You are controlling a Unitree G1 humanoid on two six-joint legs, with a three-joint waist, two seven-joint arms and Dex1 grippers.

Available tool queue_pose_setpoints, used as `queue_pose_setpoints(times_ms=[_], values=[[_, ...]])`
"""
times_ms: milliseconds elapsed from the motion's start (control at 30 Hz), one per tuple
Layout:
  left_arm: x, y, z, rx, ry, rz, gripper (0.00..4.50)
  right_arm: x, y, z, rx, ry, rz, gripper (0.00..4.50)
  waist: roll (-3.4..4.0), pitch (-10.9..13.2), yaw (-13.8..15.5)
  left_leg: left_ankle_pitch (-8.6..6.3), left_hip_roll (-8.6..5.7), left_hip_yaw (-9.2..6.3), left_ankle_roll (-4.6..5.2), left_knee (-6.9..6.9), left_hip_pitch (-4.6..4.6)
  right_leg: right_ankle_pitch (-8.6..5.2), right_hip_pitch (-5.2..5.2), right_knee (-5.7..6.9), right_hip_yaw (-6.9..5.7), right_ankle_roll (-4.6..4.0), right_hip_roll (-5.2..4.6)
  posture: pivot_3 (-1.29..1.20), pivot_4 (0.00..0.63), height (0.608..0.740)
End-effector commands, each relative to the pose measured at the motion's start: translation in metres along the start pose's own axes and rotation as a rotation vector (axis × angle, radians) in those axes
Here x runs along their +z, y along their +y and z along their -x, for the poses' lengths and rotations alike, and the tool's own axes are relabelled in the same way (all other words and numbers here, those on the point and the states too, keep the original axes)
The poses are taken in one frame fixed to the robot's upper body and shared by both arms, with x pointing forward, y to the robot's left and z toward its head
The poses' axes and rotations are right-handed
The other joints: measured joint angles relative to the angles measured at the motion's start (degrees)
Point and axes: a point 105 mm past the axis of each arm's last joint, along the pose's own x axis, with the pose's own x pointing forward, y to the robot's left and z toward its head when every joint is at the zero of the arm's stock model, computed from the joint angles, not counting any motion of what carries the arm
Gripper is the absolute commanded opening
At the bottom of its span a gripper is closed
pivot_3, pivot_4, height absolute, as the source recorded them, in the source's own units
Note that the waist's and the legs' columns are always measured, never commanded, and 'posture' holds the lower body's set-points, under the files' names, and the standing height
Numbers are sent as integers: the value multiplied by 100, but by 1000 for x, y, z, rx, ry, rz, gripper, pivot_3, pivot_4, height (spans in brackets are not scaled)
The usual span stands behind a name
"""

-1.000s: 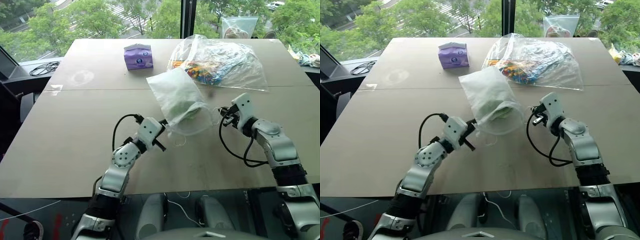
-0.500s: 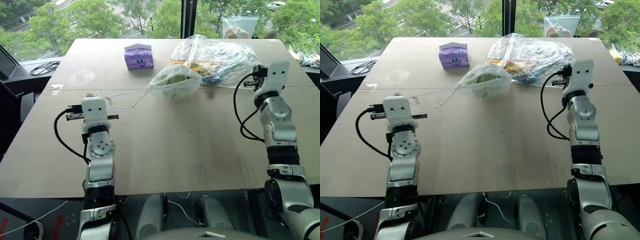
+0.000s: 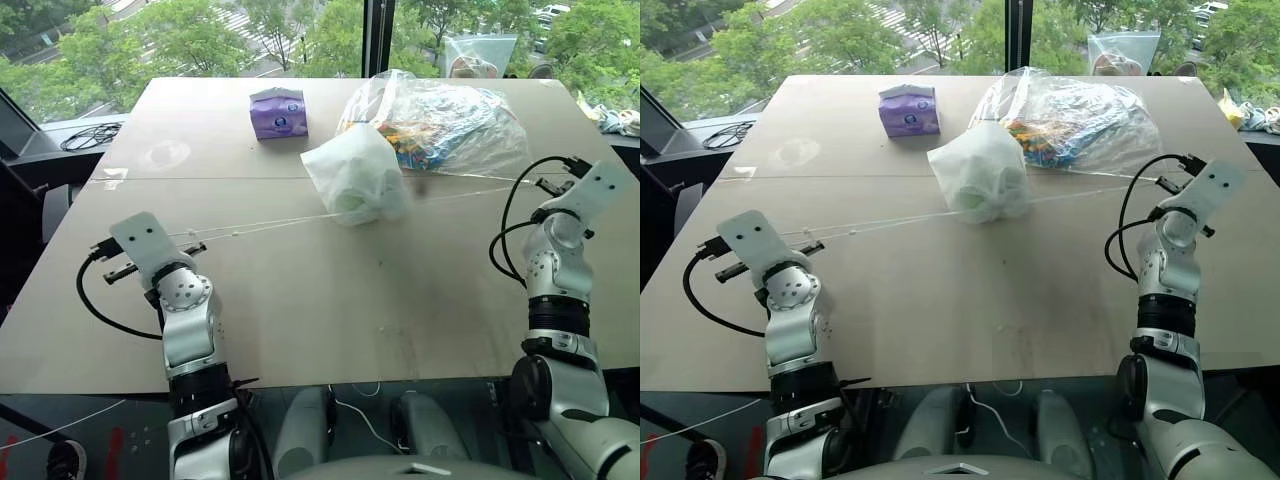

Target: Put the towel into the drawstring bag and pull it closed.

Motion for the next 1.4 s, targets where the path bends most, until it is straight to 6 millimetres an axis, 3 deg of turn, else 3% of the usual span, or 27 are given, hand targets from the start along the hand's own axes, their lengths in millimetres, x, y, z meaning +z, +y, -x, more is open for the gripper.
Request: queue_pose_setpoints(times_ms=[33,133,167,233,267,333,367,400,433,500,567,700,833,967,1233,1400], values=[[9,59,-10,229,-30,67,47,30,-45,-9,-172,-69,-80,0,0,0,-13,0,0,1,0,0,0,0,-1,0,1,0,0,0,150,740],[11,44,-11,143,-42,81,47,19,-17,-8,-18,1,-52,0,0,0,-20,0,1,5,1,-3,2,0,-2,1,7,0,4,0,150,740],[16,32,-11,71,-67,85,47,15,-3,-6,65,26,-32,0,0,0,-21,0,3,4,1,-3,3,0,-2,0,6,0,7,0,150,740],[36,-12,-8,-179,-143,93,47,9,29,3,260,55,54,0,1,0,-20,0,4,5,1,-3,3,0,-2,0,6,0,10,0,150,740],[52,-53,5,-446,-207,74,47,8,50,13,411,65,98,0,1,1,-21,0,3,5,1,-2,3,0,-2,1,5,-1,11,0,150,740],[65,-102,37,-829,-283,-7,47,5,80,36,666,83,168,0,2,2,10,0,1,9,0,-1,0,-1,-2,1,-4,-2,12,0,150,740],[65,-113,50,-951,-300,-51,47,3,90,47,767,92,195,0,3,2,17,0,1,19,0,-1,-4,-1,-1,-1,-11,-3,12,0,150,740],[66,-120,59,-1059,-313,-91,437,-4,100,72,985,125,279,592,7,-1,15,0,2,24,0,1,-4,-1,-1,-1,-11,-5,9,0,150,740],[68,-123,63,-1133,-326,-133,580,-14,101,97,1176,160,400,778,8,-1,14,-1,4,24,0,0,-1,-1,0,-5,-5,-5,6,0,150,740],[72,-125,64,-1220,-338,-186,1362,-35,84,131,1422,235,618,1611,6,-3,-5,-4,6,17,6,-1,-1,-2,0,-13,4,-4,-2,0,150,740],[59,-123,67,-1324,-273,-257,2326,-40,65,130,1434,274,726,2554,4,-1,-25,-13,9,19,17,-5,-5,-3,-1,-24,4,-3,-1,0,150,740],[2,-91,80,-1544,-53,-533,4265,-36,37,116,1408,310,830,2562,10,1,-80,-13,21,47,17,-35,5,-3,-18,-32,30,-4,5,0,150,740],[-12,-62,72,-1521,61,-564,4394,-25,30,106,1355,275,802,2562,-5,9,-87,-13,34,60,15,-56,24,-7,-17,-36,42,-9,-9,0,150,740],[-15,-49,70,-1484,72,-537,4394,-20,30,112,1395,232,727,2562,-5,9,-63,-14,39,69,12,-60,42,-16,-4,-37,39,-27,-35,0,150,740],[-16,-40,98,-1493,105,-365,4394,-28,9,121,1487,224,719,2562,-5,9,-4,-25,37,101,-5,-69,33,-15,-1,-65,57,-26,-63,0,150,740],[-28,-24,113,-1518,152,-373,4394,-33,-4,124,1523,243,725,2562,-4,8,0,-14,38,101,14,-85,37,-15,0,-72,54,-27,-60,0,150,740]])
